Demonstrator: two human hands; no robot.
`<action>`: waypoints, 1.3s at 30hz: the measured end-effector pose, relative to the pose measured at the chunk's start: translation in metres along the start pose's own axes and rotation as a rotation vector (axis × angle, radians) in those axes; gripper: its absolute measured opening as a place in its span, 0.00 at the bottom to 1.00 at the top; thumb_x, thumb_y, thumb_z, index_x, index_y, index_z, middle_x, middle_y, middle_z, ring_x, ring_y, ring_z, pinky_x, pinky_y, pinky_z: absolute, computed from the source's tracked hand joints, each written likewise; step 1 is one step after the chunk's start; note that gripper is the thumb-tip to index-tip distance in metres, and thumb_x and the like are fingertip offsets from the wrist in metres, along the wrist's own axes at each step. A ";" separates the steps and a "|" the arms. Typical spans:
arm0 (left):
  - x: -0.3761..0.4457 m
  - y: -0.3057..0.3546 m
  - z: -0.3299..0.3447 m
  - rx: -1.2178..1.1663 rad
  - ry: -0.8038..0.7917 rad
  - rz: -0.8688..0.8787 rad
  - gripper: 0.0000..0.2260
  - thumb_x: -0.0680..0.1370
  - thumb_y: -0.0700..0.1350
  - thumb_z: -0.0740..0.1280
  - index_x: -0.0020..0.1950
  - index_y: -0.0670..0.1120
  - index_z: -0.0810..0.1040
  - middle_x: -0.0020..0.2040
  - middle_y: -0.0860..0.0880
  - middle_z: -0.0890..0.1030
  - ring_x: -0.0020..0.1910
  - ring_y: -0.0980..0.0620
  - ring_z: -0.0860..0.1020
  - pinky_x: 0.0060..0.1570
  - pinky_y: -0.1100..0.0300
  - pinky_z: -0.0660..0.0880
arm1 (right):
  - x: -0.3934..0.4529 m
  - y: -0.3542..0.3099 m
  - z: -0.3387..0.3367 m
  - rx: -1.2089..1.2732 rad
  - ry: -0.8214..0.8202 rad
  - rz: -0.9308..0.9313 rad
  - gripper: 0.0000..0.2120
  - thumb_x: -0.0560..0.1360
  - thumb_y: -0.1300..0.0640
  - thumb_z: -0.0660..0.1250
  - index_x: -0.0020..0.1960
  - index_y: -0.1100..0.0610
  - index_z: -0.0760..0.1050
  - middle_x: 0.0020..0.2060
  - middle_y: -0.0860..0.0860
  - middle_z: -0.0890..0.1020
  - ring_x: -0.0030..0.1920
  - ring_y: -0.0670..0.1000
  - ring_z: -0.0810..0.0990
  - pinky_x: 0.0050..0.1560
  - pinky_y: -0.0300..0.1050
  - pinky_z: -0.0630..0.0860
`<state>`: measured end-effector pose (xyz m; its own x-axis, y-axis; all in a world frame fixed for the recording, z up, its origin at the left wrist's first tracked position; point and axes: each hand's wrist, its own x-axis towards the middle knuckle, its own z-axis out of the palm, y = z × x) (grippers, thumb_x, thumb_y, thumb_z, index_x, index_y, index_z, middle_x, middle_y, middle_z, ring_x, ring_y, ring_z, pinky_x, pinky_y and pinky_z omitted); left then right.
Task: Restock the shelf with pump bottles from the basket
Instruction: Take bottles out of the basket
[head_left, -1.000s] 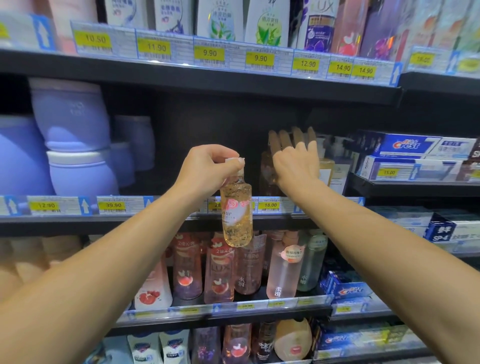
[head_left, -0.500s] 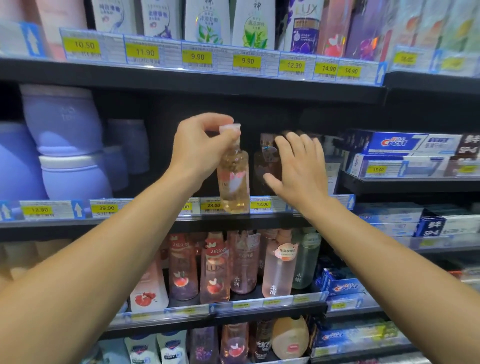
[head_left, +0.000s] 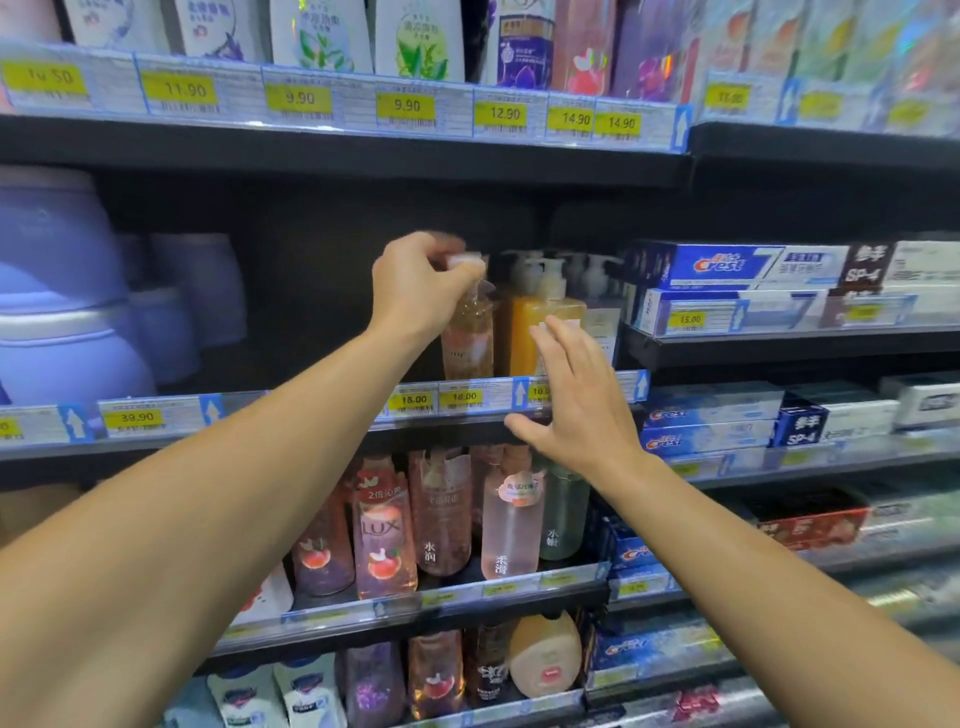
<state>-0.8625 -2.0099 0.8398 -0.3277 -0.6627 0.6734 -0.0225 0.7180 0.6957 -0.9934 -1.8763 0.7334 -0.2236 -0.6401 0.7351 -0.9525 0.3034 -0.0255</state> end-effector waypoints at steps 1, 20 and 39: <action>0.000 -0.003 0.003 0.009 -0.022 -0.017 0.16 0.75 0.49 0.73 0.61 0.48 0.81 0.52 0.54 0.81 0.50 0.59 0.78 0.42 0.70 0.73 | -0.001 -0.001 0.002 0.004 -0.004 -0.007 0.44 0.69 0.41 0.71 0.77 0.56 0.55 0.76 0.53 0.58 0.76 0.55 0.56 0.74 0.54 0.59; -0.018 -0.035 -0.004 0.365 -0.356 0.007 0.30 0.69 0.46 0.78 0.68 0.49 0.72 0.59 0.51 0.80 0.49 0.52 0.81 0.50 0.57 0.78 | -0.005 0.000 0.009 0.094 0.039 0.001 0.40 0.70 0.43 0.70 0.76 0.54 0.58 0.75 0.50 0.60 0.74 0.53 0.57 0.73 0.51 0.59; -0.027 -0.040 0.020 0.440 -0.151 0.119 0.25 0.70 0.54 0.76 0.63 0.51 0.74 0.47 0.56 0.80 0.43 0.57 0.78 0.46 0.57 0.78 | -0.009 0.002 0.018 0.130 0.039 0.025 0.38 0.72 0.45 0.70 0.76 0.54 0.59 0.75 0.51 0.61 0.74 0.53 0.55 0.72 0.51 0.60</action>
<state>-0.8716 -2.0165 0.7889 -0.4849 -0.5553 0.6757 -0.3635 0.8306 0.4218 -0.9968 -1.8823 0.7145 -0.2415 -0.6045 0.7591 -0.9661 0.2229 -0.1299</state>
